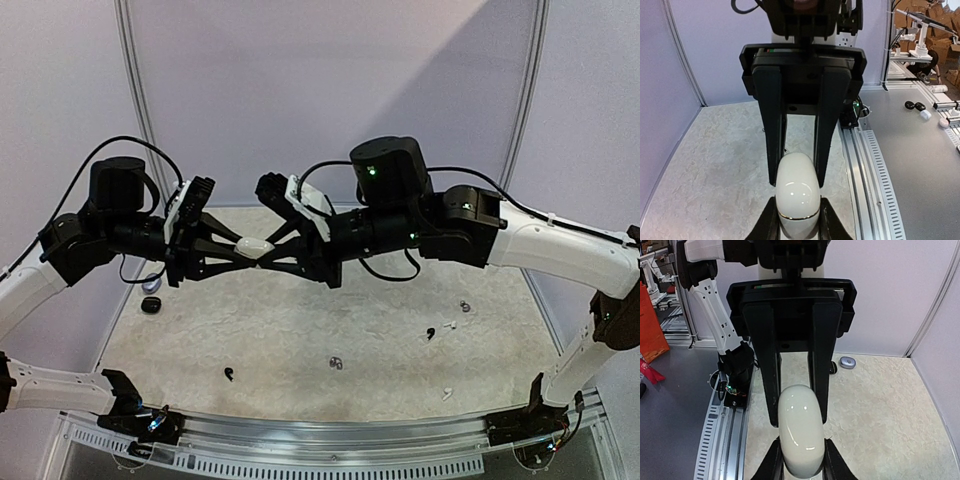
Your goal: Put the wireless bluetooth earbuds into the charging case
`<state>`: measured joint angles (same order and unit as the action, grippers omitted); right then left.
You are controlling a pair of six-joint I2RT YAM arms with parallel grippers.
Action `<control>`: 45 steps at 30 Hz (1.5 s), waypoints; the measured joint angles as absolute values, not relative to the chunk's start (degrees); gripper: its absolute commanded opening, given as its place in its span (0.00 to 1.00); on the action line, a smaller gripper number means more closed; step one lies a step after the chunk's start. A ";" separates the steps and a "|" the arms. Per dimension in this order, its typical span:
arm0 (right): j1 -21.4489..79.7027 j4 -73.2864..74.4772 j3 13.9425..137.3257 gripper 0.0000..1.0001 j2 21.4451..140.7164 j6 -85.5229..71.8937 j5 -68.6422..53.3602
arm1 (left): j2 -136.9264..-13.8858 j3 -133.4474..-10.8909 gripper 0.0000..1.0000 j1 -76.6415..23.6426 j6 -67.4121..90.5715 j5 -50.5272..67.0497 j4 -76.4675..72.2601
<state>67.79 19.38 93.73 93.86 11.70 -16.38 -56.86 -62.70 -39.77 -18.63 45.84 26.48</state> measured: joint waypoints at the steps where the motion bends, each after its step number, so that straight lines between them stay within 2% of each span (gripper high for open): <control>1: 67.79 19.51 93.80 0.00 93.86 11.64 -16.40 | -56.86 -62.70 0.06 -39.77 -18.52 45.84 26.44; 3: 67.79 19.68 93.89 0.00 93.86 11.62 -16.38 | -56.73 -62.43 0.37 -39.83 -17.85 45.74 26.17; 4: 67.79 19.86 93.91 0.00 93.86 11.62 -16.36 | -56.55 -62.00 0.47 -39.86 -17.34 45.60 25.65; 5: 67.79 20.05 93.91 0.00 93.86 11.60 -16.29 | -56.45 -61.54 0.51 -39.92 -16.69 45.47 25.12; 7: 67.79 20.36 93.91 0.00 93.84 11.73 -15.84 | -56.14 -60.45 0.53 -39.97 -14.98 44.53 24.38; 13: 67.81 21.39 93.91 0.00 93.49 12.29 -15.03 | -56.14 -58.13 0.39 -39.99 -11.77 43.09 23.05; 24: 67.81 21.89 94.02 0.00 93.19 12.53 -13.82 | -56.21 -58.13 0.37 -40.36 -10.68 43.72 21.54; 27: 67.81 22.00 94.08 0.00 93.19 12.71 -13.80 | -56.34 -58.13 0.22 -40.77 -10.55 44.03 21.28; 30: 67.81 22.44 94.28 0.00 93.19 12.67 -13.82 | -56.38 -58.17 0.13 -40.95 -11.03 43.99 20.97; 32: 67.81 22.57 94.48 0.00 93.19 12.64 -13.82 | -56.38 -58.17 0.02 -40.97 -10.98 43.88 20.75; 35: 67.81 22.70 94.59 0.00 93.19 12.69 -13.82 | -56.38 -58.17 0.00 -40.97 -10.85 43.88 20.64; 38: 67.81 22.79 94.67 0.36 93.19 12.69 -13.80 | -56.38 -58.17 0.00 -40.97 -10.87 43.88 20.60; 40: 67.81 22.76 94.70 0.50 93.19 12.32 -13.58 | -56.38 -58.17 0.00 -40.97 -10.87 43.88 20.56; 45: 67.81 21.69 94.80 0.54 93.19 12.03 -11.66 | -56.38 -58.22 0.00 -41.28 -13.87 43.99 21.23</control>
